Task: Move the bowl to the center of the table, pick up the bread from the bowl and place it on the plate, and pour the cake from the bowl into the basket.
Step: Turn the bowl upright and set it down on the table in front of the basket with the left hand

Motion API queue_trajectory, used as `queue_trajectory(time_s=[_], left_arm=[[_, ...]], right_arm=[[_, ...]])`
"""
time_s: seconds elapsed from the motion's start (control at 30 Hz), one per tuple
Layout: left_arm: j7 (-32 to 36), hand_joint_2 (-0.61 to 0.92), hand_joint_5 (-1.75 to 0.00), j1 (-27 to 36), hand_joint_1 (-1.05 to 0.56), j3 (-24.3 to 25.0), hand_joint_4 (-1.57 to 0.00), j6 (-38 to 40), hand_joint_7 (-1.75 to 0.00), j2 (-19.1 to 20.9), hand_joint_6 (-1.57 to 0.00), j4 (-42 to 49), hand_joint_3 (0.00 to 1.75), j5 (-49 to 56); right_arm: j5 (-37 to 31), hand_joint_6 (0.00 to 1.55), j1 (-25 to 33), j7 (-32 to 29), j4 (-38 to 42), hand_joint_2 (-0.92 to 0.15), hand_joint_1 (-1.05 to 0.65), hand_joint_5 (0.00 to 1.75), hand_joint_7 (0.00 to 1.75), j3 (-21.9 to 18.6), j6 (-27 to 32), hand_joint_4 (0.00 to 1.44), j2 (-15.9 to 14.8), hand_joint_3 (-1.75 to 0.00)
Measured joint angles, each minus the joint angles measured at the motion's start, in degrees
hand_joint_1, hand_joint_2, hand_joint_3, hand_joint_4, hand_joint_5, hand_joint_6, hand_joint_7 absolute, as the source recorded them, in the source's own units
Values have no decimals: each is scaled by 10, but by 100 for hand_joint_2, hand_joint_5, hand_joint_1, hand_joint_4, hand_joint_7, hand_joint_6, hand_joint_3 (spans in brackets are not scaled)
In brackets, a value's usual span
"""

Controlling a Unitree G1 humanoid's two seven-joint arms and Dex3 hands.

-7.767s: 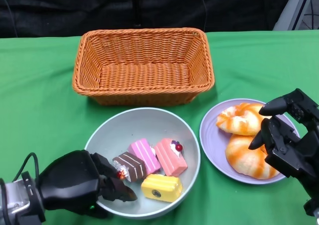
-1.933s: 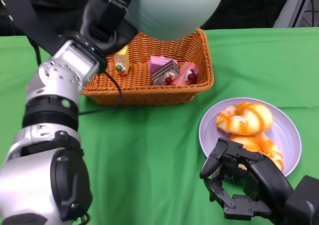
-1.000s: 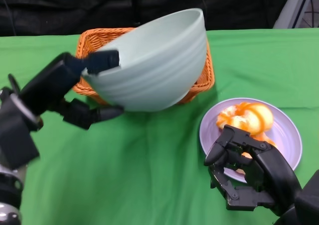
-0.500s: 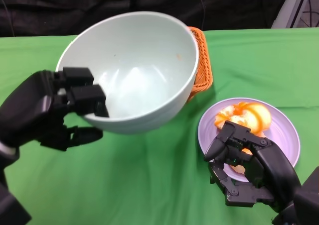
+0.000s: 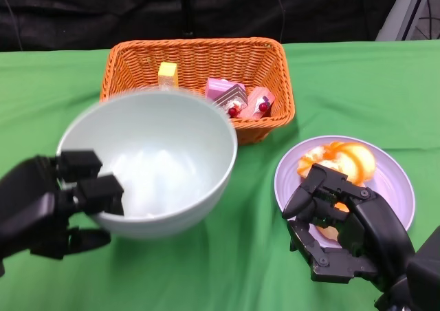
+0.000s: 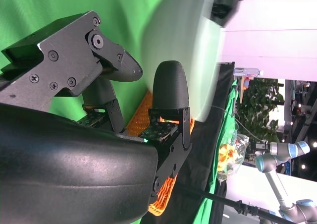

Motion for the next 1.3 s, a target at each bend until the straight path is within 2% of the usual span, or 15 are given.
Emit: queue_trajectory(time_s=[0.13, 0.3, 0.37, 0.47, 0.6, 0.73, 0.9, 1.17, 1.2, 1.27, 1.3], left_arm=[[151, 90, -175, 4, -15, -117, -81, 71, -164, 40, -68, 1, 19, 76], [344, 91, -175, -8, -15, -281, -81, 154, -165, 72, -67, 15, 19, 129], [392, 89, -175, -22, -14, -334, -80, 178, -166, 82, -66, 31, 18, 135], [428, 88, -175, -46, -14, -389, -79, 208, -167, 90, -64, 54, 16, 127], [434, 85, -175, -64, -16, -435, -79, 231, -171, 92, -62, 72, 9, 101], [408, 90, -175, -71, -16, -459, -75, 237, -174, 92, -53, 78, 8, 59], [356, 87, -175, -72, -18, -468, -74, 249, -175, 92, -52, 71, 4, 13], [328, 88, -175, -72, -16, -478, -75, 258, -175, 92, -52, 58, 3, -21], [328, 88, -175, -72, -18, -479, -73, 259, -169, 92, -54, 57, 3, -22], [300, 87, -175, -70, -24, -477, -70, 258, -136, 92, -67, 44, 1, -43], [283, 88, -172, -70, -24, -473, -69, 256, -126, 92, -70, 34, 1, -57]], right_arm=[[0, 54, 0, 0, 0, -56, -3, 175, 151, -2, 0, 65, 0, -105], [6, 53, 3, -4, -2, -57, -3, 175, 152, -14, 0, 66, 0, -107], [11, 51, 7, -9, -5, -59, -3, 175, 152, -20, 0, 64, 0, -106], [13, 48, 14, -17, -7, -61, -3, 175, 153, -27, 0, 62, 3, -102], [13, 47, 17, -24, -12, -64, -4, 175, 153, -32, -1, 60, 7, -99], [10, 47, 18, -30, -12, -65, -4, 175, 154, -33, -11, 60, 9, -96], [9, 47, 19, -33, -12, -65, -4, 175, 154, -32, -12, 61, 9, -95], [9, 47, 19, -33, -12, -65, -4, 175, 154, -32, -12, 61, 9, -95], [9, 47, 19, -33, -12, -65, -4, 175, 154, -32, -12, 61, 9, -95], [4, 48, 20, -36, -11, -64, -4, 175, 154, -32, -14, 61, 9, -94], [-2, 49, 19, -37, -10, -63, -4, 175, 154, -31, -16, 62, 9, -94]])
